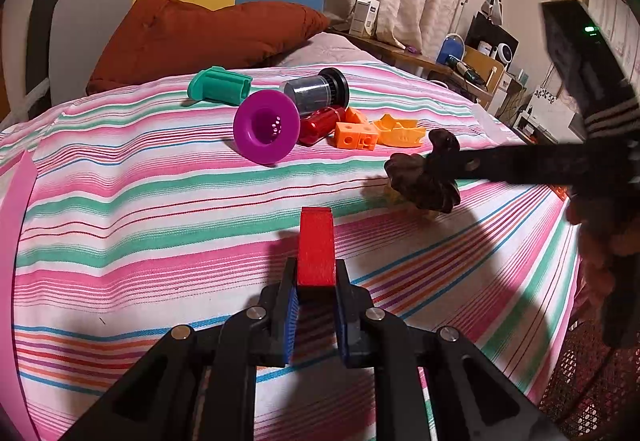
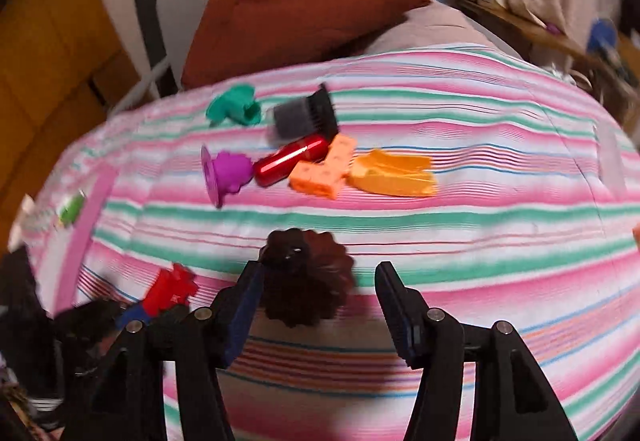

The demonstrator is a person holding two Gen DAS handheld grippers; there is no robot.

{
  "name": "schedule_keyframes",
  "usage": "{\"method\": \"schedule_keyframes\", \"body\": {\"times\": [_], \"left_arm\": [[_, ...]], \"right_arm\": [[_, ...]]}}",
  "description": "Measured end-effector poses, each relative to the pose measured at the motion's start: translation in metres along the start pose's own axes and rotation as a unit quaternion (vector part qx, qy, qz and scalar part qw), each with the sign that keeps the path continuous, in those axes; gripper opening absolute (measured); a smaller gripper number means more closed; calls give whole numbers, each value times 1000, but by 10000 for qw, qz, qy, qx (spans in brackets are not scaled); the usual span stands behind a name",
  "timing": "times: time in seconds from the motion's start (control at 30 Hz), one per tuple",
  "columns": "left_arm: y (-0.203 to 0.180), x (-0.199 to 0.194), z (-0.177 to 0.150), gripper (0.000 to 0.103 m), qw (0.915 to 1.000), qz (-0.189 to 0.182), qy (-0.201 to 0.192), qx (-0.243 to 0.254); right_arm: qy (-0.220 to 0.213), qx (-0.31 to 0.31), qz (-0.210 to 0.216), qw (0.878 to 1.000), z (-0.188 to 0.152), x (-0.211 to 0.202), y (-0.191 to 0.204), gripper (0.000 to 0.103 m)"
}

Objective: Organize rigid objects
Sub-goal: 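Carry the red block into the tray and open the left tool while the right tool holds the brown piece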

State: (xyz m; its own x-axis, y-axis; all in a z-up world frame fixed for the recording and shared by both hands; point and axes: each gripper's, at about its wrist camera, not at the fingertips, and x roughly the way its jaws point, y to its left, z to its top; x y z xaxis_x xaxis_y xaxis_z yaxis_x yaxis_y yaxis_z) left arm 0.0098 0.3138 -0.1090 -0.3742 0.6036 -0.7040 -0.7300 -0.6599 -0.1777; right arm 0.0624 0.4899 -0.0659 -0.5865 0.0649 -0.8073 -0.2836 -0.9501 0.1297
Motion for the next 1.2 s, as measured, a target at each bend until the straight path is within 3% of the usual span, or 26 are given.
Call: {"method": "schedule_keyframes", "body": {"times": [0.07,0.13,0.17,0.3,0.4,0.67,1.2], "left_arm": [[0,0,0,14,10000,14,22,9],[-1,0,1,14,10000,31,56,16],[-2,0,2,14,9999,53,83,29],[-1,-6,4,14,9998,26,182,-77],[9,-15,2,14,9992,-30,140,-382],[30,-53,1,14,9978,20,-229,-616],[79,-122,-7,14,9907,323,-702,-1122]], "right_arm": [[-233,4,38,9997,4,5,4,48],[-410,-79,-13,9991,5,4,5,28],[-432,-118,2,9990,6,5,8,24],[-458,-265,-98,9985,5,3,18,24],[-488,9,150,9987,5,0,13,24],[-559,274,333,9975,4,-5,12,24],[-604,92,364,9975,-3,-7,32,24]]}}
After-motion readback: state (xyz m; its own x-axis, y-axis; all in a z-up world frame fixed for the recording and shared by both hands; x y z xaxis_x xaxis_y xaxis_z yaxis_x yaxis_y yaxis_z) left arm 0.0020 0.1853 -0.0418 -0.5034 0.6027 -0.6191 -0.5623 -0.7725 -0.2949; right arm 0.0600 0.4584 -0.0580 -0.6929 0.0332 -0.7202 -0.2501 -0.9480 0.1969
